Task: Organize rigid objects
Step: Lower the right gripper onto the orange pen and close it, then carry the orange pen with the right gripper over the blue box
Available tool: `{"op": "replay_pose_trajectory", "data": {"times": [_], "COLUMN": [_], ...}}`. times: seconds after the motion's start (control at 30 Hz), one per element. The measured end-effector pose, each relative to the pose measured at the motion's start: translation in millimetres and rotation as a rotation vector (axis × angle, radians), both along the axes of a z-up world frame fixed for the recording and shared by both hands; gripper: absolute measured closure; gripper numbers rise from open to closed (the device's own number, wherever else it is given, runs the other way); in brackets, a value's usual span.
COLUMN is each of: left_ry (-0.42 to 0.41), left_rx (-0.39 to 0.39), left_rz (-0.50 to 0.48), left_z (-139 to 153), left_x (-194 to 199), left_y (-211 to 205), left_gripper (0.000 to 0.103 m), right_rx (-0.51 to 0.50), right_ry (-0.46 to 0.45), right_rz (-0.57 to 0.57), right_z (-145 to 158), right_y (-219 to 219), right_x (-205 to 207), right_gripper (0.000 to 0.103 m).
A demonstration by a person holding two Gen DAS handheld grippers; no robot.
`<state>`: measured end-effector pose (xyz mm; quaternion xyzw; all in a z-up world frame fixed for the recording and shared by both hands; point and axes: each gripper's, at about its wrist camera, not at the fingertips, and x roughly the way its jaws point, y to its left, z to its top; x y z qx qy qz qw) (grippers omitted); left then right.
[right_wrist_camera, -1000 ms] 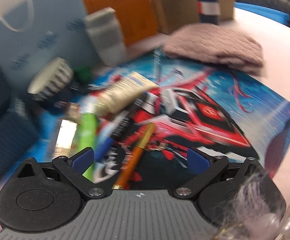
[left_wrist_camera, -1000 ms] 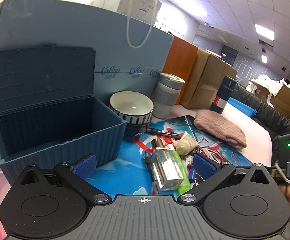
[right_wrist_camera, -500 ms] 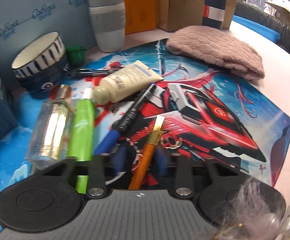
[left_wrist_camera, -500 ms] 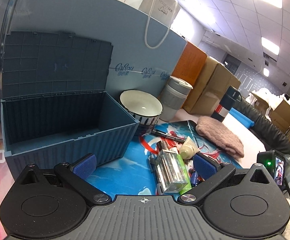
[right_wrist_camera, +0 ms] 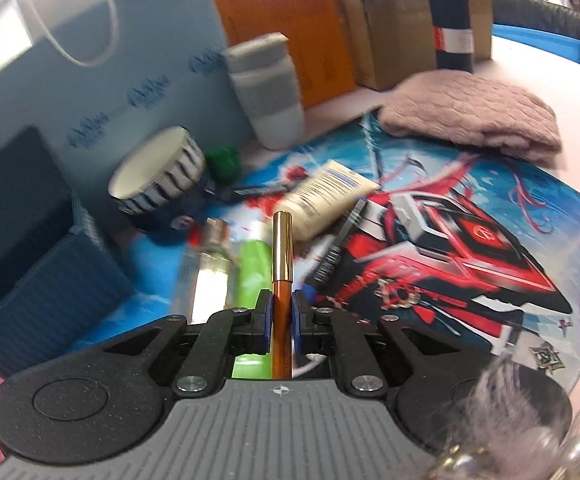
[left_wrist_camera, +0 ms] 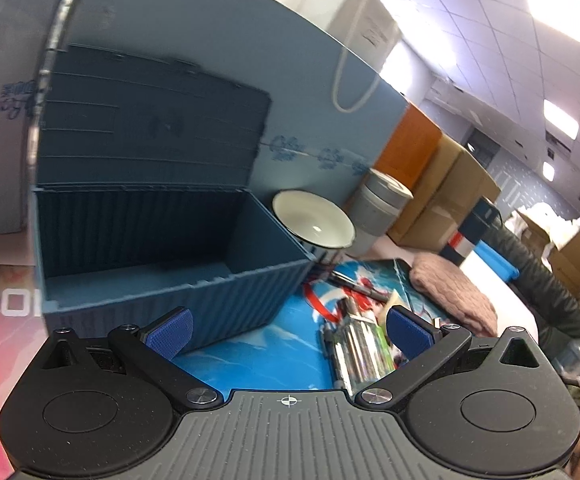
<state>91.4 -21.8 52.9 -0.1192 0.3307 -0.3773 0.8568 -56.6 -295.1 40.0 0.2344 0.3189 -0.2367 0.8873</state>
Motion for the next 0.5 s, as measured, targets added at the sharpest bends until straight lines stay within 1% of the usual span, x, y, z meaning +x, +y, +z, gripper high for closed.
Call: {"op": "replay_pose_trajectory", "data": {"times": [0.13, 0.2, 0.3, 0.37, 0.43, 0.5], "left_ry": [0.021, 0.029, 0.037, 0.039, 0.036, 0.036], "left_rx": [-0.034, -0.052, -0.077, -0.096, -0.096, -0.118], "left_rz": [0.033, 0.048, 0.07, 0.076, 0.112, 0.135], "left_z": [1, 1, 1, 3, 4, 6], "left_x": [7, 11, 16, 18, 20, 22], "left_y": [11, 16, 25, 30, 35, 44], "left_gripper": [0.0, 0.0, 0.0, 0.0, 0.0, 0.0], "right_rx": [0.036, 0.068, 0.098, 0.143, 0.198, 0.251], "right_ry": [-0.108, -0.174, -0.249, -0.288, -0.331, -0.353], "right_rz": [0.041, 0.09, 0.155, 0.198, 0.237, 0.269], "right_z": [17, 26, 38, 43, 48, 51], "right_y": [6, 10, 15, 16, 17, 21], "right_x": [-4, -4, -1, 7, 16, 28], "right_gripper": [0.094, 0.093, 0.093, 0.093, 0.093, 0.093]}}
